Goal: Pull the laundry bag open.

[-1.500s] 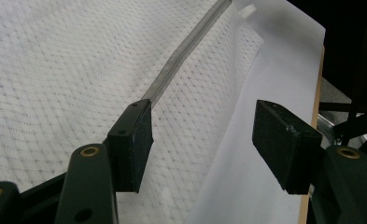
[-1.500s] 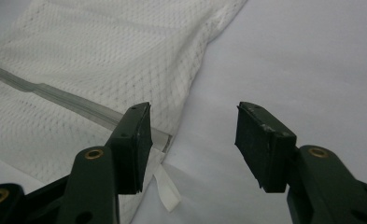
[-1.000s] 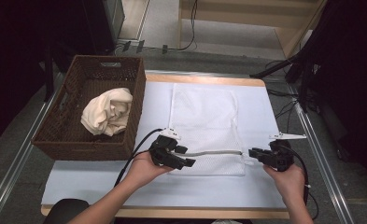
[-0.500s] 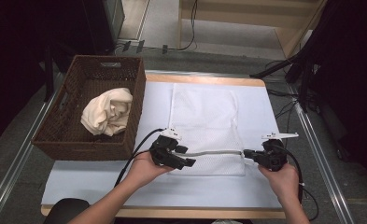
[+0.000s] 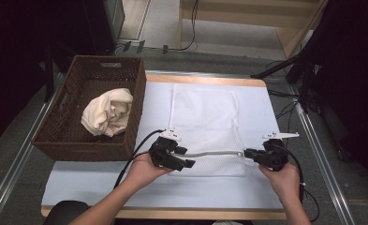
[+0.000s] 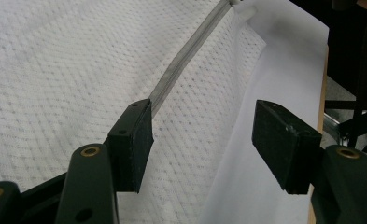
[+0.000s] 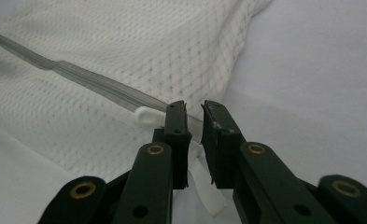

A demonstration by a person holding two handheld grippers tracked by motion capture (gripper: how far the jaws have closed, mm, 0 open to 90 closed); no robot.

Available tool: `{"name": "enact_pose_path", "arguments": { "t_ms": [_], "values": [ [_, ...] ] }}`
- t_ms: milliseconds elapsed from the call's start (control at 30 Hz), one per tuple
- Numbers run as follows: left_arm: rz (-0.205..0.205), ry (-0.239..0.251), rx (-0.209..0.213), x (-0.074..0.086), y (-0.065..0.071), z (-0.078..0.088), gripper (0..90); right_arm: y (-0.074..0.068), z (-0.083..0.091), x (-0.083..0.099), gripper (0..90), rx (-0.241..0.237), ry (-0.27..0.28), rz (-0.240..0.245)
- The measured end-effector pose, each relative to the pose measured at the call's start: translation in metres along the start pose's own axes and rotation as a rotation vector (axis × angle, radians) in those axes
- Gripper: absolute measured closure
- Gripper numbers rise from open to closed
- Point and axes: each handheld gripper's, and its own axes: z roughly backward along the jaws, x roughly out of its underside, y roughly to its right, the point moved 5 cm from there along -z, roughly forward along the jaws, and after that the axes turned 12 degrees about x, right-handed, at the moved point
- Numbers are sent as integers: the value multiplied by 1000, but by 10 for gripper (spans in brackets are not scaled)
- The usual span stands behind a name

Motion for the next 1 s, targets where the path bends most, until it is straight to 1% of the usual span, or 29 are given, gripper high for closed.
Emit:
{"name": "enact_pose_path", "arguments": {
  "t_ms": [100,200,233,267,367,400,433,467,500,533,567,600,633,733,767,867,900,1000],
  "values": [
    [-4,-3,0,-1,0,-1,388,4,-3,2,806,18,-16,2],
    [-5,-4,1,-1,0,-2,388,7,-7,4,803,22,-28,-4],
    [-2,3,6,-1,0,-3,388,8,-9,6,801,26,-39,-3],
    [-5,-4,5,-1,0,-3,388,10,-13,8,794,29,-53,-1],
    [-4,-5,5,-2,0,-4,389,10,-16,9,773,27,-63,3],
    [-4,-5,5,-2,0,-4,389,9,-18,9,763,22,-56,2],
    [-4,-6,5,-2,0,-4,389,8,-20,9,756,21,-62,14],
    [-4,-6,5,-2,0,-4,389,8,-20,9,756,21,-62,14],
    [-4,-11,4,-1,0,-4,389,5,-22,8,736,17,-59,26],
    [-4,-9,6,-1,0,-5,389,4,-22,8,727,12,-57,28],
    [-5,-10,5,-1,0,-5,389,3,-23,8,714,17,-57,27],
    [-5,-11,5,-1,0,-5,389,2,-24,8,708,17,-60,38],
    [-6,-15,4,-1,0,-5,389,1,-25,7,696,10,-56,34],
    [-4,-16,3,-1,0,-6,388,-2,-26,7,681,1,-59,43],
    [-5,-17,3,-1,0,-6,388,-7,-28,6,653,-10,-56,64],
    [-3,-15,4,-1,-1,-5,388,-11,-30,6,623,-19,-53,78],
    [-1,-10,7,-1,-1,-6,388,-14,-31,5,605,-16,-46,95],
    [-2,-11,8,-1,-1,-6,388,-16,-32,5,586,-15,-43,107]
  ]
}}
